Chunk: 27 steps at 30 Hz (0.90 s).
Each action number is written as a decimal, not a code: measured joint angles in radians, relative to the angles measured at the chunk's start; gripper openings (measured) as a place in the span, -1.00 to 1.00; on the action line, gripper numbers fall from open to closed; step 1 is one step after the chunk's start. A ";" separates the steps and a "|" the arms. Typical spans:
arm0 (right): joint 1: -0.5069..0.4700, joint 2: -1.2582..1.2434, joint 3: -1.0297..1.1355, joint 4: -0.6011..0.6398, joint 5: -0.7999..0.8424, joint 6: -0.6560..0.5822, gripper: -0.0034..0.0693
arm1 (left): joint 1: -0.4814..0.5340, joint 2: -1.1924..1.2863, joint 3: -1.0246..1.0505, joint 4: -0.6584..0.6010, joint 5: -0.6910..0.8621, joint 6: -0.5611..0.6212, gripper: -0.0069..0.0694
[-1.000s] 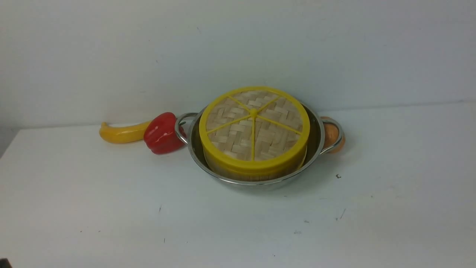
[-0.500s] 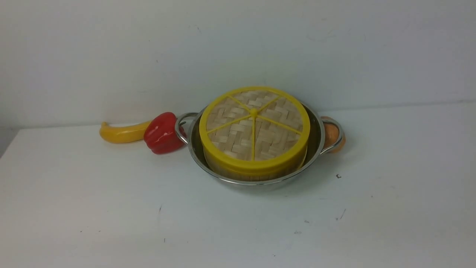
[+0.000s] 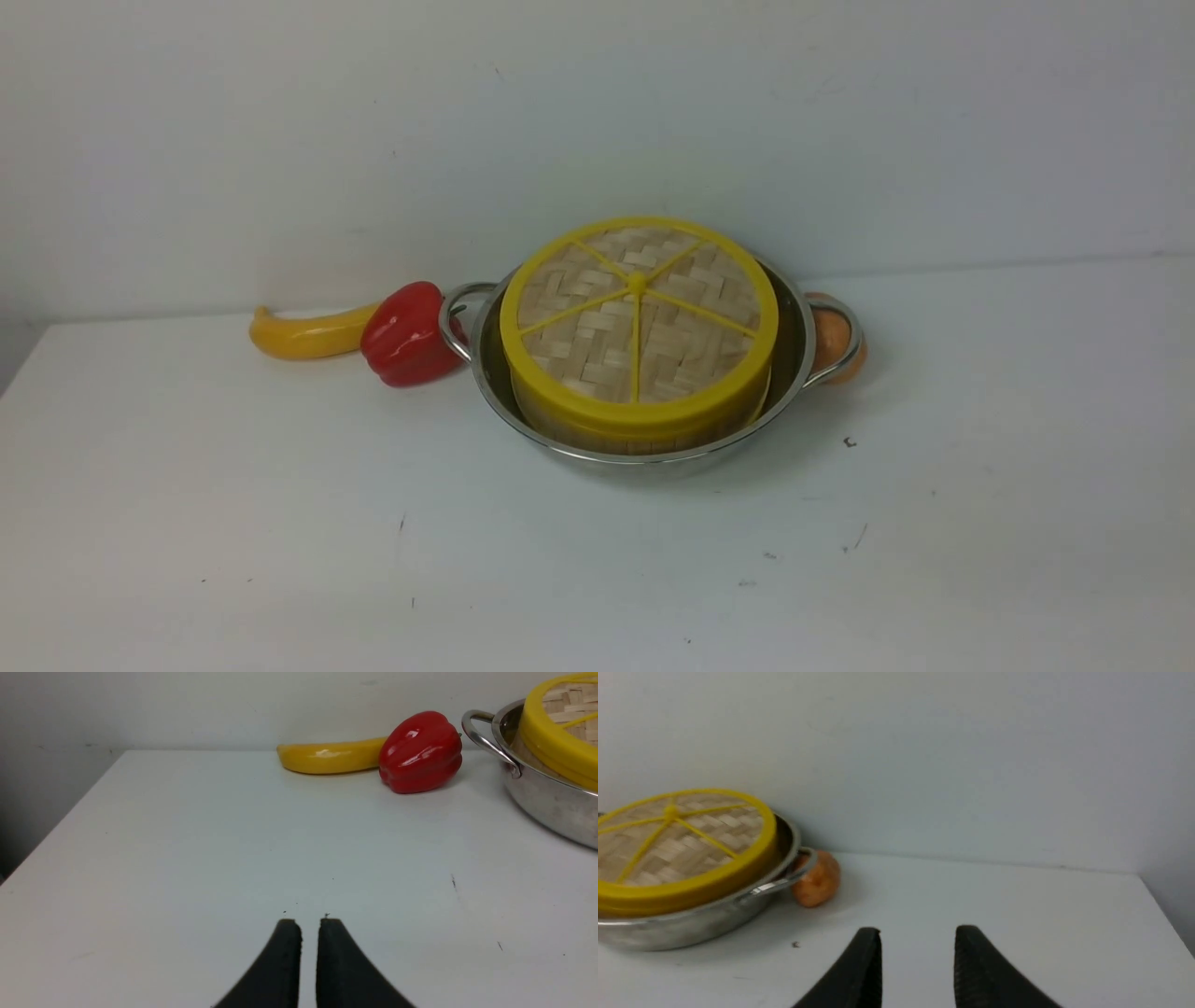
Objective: Place the steamer in the pot on the white table, and put the lid on the steamer.
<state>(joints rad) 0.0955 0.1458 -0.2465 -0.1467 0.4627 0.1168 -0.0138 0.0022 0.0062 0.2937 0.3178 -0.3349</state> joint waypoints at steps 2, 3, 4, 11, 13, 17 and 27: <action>-0.034 -0.035 0.106 0.000 -0.084 0.000 -0.24 | 0.000 0.000 0.000 0.000 0.000 0.000 -0.67; -0.041 -0.050 0.140 0.000 -0.100 0.001 -0.24 | 0.000 0.000 0.000 0.000 0.000 0.000 -0.66; -0.049 -0.071 0.182 0.000 -0.142 0.001 -0.24 | 0.000 0.000 0.000 0.000 0.000 0.000 -0.65; -0.057 -0.144 0.252 -0.009 -0.156 0.005 -0.24 | 0.000 0.000 0.000 0.000 0.002 0.000 -0.63; -0.057 -0.144 0.254 -0.010 -0.139 0.008 -0.24 | 0.000 0.000 0.000 0.000 0.002 0.000 -0.63; -0.057 -0.144 0.255 0.009 -0.138 0.019 -0.24 | 0.000 0.000 0.000 0.000 0.002 0.000 -0.63; -0.057 -0.144 0.255 0.023 -0.136 0.019 -0.24 | 0.000 0.000 0.000 0.000 0.002 0.000 -0.57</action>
<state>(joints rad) 0.0390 0.0015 0.0090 -0.1238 0.3266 0.1360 -0.0138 0.0019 0.0062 0.2937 0.3202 -0.3349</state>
